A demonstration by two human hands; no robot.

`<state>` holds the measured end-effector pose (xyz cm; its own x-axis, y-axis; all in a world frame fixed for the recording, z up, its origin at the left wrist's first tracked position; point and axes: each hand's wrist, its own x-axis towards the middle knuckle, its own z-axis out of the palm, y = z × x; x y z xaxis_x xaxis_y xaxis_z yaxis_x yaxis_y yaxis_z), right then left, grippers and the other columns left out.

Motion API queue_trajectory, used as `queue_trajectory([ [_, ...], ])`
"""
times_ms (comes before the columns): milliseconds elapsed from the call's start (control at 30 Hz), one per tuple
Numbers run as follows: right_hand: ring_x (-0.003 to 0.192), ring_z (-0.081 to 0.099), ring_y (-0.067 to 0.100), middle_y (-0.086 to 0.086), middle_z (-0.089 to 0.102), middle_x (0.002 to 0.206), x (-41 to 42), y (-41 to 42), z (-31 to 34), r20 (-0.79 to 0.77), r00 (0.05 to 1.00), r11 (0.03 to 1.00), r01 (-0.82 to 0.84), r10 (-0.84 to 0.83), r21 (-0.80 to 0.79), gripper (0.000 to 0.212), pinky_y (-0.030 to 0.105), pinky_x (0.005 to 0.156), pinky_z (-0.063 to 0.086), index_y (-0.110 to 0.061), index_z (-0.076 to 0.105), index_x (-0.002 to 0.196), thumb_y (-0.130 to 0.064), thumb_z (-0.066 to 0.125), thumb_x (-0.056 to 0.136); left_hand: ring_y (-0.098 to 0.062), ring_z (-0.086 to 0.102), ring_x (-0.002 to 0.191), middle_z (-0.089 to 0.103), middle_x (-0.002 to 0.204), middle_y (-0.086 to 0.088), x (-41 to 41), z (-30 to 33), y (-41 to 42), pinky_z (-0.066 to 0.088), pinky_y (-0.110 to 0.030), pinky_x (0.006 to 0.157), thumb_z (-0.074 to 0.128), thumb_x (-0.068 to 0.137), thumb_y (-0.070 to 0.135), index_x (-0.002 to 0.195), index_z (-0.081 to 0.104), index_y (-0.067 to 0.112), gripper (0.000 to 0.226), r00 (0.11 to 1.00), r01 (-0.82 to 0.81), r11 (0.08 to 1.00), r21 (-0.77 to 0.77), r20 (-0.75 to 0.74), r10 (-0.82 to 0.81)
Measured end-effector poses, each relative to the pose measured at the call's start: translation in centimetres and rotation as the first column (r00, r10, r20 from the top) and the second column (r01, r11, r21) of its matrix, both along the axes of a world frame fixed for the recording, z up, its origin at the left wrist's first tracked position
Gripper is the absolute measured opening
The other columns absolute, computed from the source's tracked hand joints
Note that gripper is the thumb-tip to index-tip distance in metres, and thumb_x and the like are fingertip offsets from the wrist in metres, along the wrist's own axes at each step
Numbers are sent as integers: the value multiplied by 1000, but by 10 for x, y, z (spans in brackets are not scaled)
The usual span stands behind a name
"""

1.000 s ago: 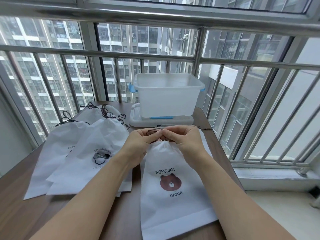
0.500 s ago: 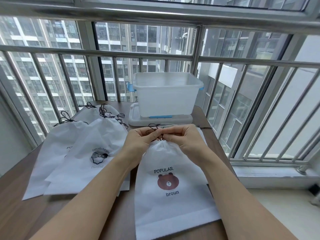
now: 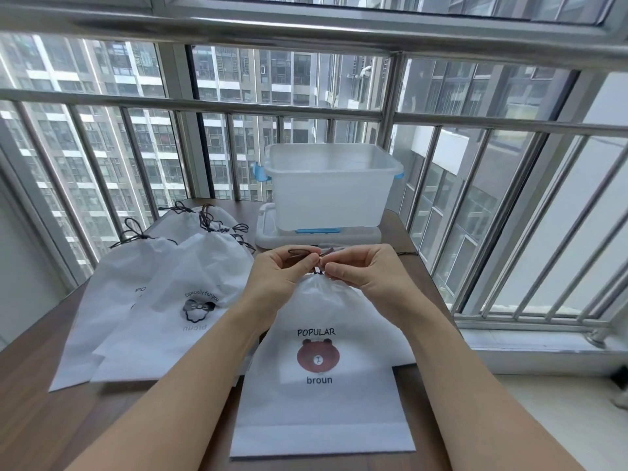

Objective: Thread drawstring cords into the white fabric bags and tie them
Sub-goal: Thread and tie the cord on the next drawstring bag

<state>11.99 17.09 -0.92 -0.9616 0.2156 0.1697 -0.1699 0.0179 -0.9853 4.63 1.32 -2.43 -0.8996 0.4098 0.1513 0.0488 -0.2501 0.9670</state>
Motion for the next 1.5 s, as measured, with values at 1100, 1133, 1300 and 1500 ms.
queue_trajectory([
  [1100,63,44,14,18,56,71,-12,-10,-18,169,982,944,23,-83,328,21,34,61,32,2,73,94,-16,63,95,-14,73,81,78,86,-4,-3,-4,-2,55,-22,79,72,82,-6,90,78,12,21,956,37,995,-90,-285,-61],
  [1133,71,53,14,23,66,81,-10,-9,-17,169,984,966,9,-54,258,18,33,66,38,1,75,98,-15,66,95,-12,73,80,78,85,-2,-4,-4,-1,55,-21,78,73,82,-5,90,78,14,21,954,19,995,-100,-297,-48],
  [1300,89,66,12,7,71,92,-3,0,-10,186,976,990,-94,111,-101,7,18,81,49,-3,74,96,-5,72,89,-9,72,81,78,86,2,-4,-4,0,54,-19,77,76,81,0,96,76,19,24,953,-31,997,-75,-304,7],
  [1500,82,67,19,10,72,95,0,6,-2,230,957,940,-95,178,-329,14,29,77,53,-9,75,95,-18,74,85,-11,71,84,78,90,-2,-3,-2,0,55,-20,79,73,82,1,101,74,17,25,983,25,999,-20,-184,-28],
])
